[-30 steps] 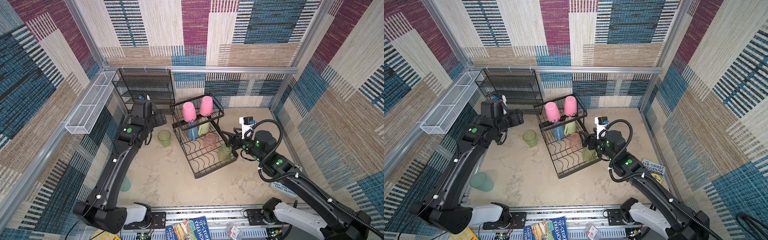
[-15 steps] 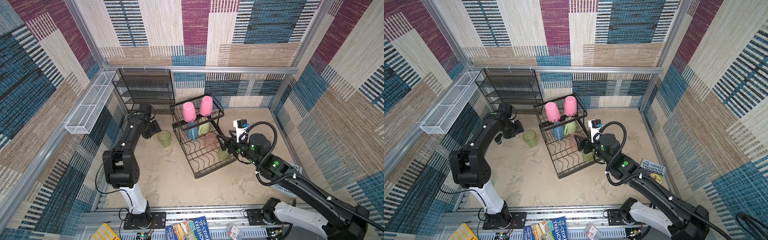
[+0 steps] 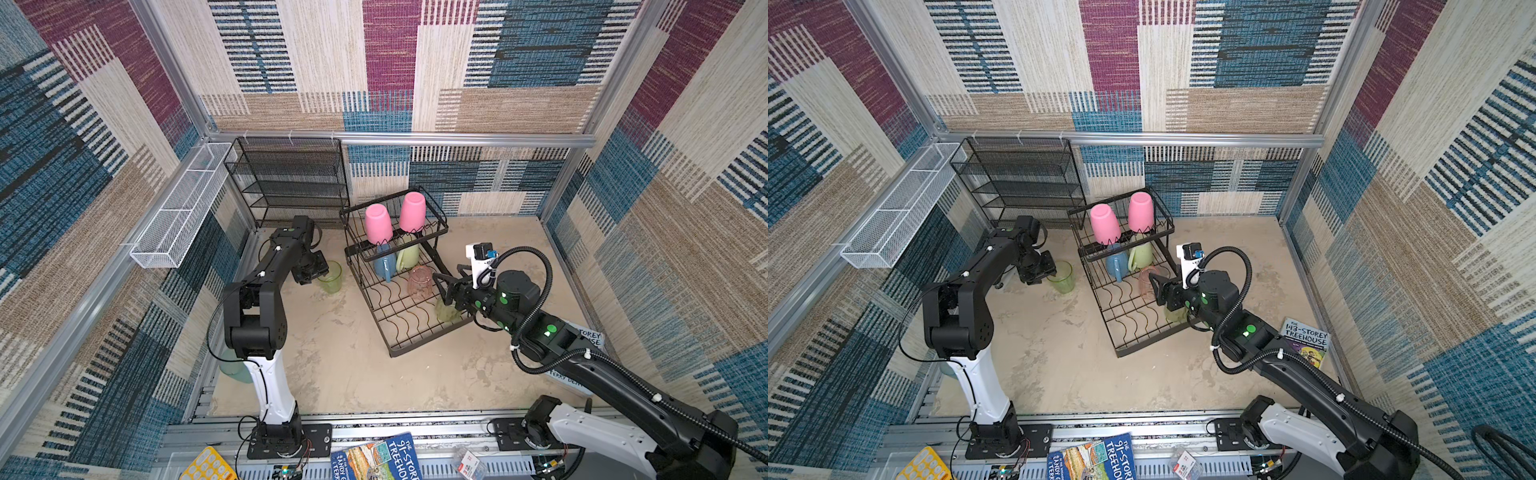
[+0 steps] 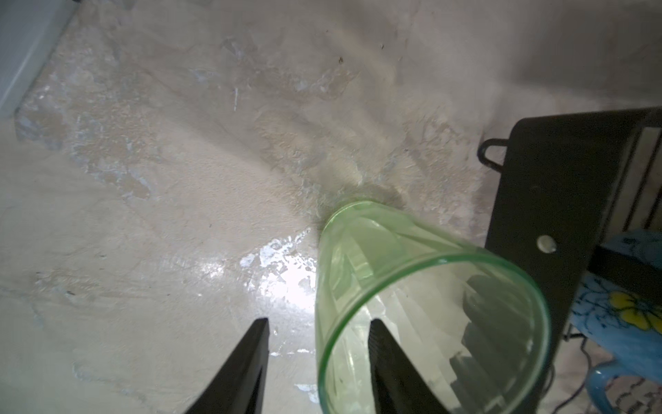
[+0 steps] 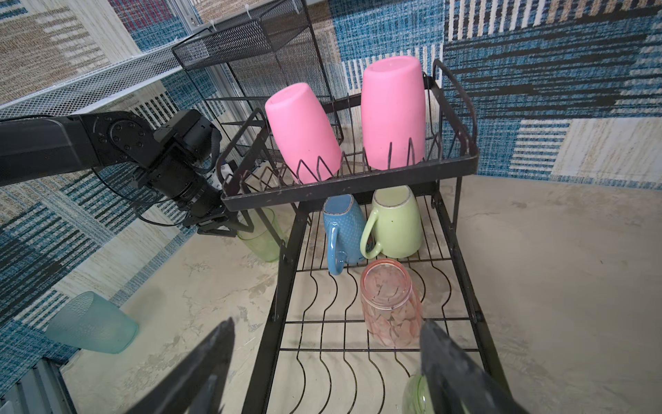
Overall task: Load cups into a dish rack
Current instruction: Pick up the cup from the top-left of the table.
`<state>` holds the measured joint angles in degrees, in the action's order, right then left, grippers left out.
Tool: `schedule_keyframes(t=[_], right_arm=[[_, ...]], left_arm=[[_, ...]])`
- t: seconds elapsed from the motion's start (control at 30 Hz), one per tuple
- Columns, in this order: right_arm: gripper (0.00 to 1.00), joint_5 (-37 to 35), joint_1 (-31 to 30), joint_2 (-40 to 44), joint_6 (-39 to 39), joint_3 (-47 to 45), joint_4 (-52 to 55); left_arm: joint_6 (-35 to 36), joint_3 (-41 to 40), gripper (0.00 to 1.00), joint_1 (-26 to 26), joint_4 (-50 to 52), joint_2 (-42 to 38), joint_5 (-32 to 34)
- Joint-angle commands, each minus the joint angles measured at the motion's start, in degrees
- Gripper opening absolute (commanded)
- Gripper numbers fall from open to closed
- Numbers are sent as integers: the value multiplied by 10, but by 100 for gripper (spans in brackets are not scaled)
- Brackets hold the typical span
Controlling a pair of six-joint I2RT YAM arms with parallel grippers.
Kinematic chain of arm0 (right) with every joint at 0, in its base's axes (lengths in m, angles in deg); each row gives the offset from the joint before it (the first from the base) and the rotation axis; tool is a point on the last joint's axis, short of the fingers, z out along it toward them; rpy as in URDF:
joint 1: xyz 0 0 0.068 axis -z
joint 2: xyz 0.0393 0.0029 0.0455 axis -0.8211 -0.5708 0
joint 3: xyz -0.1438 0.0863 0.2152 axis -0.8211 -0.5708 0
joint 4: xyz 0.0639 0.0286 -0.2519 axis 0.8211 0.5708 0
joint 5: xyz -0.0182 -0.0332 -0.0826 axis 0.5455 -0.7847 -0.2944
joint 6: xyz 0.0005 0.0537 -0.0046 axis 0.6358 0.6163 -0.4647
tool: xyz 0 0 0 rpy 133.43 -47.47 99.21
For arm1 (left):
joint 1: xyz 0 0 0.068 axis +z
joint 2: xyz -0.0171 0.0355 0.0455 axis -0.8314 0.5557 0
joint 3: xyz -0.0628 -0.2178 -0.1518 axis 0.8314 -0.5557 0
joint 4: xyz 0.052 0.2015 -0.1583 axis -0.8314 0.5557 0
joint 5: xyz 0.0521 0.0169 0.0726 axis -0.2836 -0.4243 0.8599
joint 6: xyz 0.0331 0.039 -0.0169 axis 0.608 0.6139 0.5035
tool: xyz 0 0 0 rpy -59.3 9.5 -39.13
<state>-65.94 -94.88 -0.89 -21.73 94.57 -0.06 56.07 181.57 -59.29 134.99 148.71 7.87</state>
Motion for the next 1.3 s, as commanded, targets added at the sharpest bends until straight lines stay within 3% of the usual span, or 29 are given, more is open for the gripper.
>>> schedule_keyframes(t=[0.0, 0.17, 0.3, 0.43, 0.8, 1.13, 1.27], right_arm=[[82, -1, -1, 4, 6, 0, -15], [82, -3, 0, 6, 8, -1, -15], [82, -1, 0, 6, 11, -2, -16], [81, 0, 0, 7, 13, 1, -13], [81, 14, -3, 6, 37, 9, 3], [83, 52, -3, -18, 105, 34, 54], [85, 50, 0, -29, 124, 52, 82]], left_arm=[[-7, -3, 44, -1, -9, 9, 15], [-8, -21, 34, -3, -26, 1, 36], [-7, -32, 16, -4, -33, -12, 32], [-8, -50, 6, -8, -40, -40, 29], [-6, -157, 3, -41, -45, -200, -5], [-33, -290, 3, -133, -75, -392, -67], [-63, -320, 3, -167, -118, -439, -122]])
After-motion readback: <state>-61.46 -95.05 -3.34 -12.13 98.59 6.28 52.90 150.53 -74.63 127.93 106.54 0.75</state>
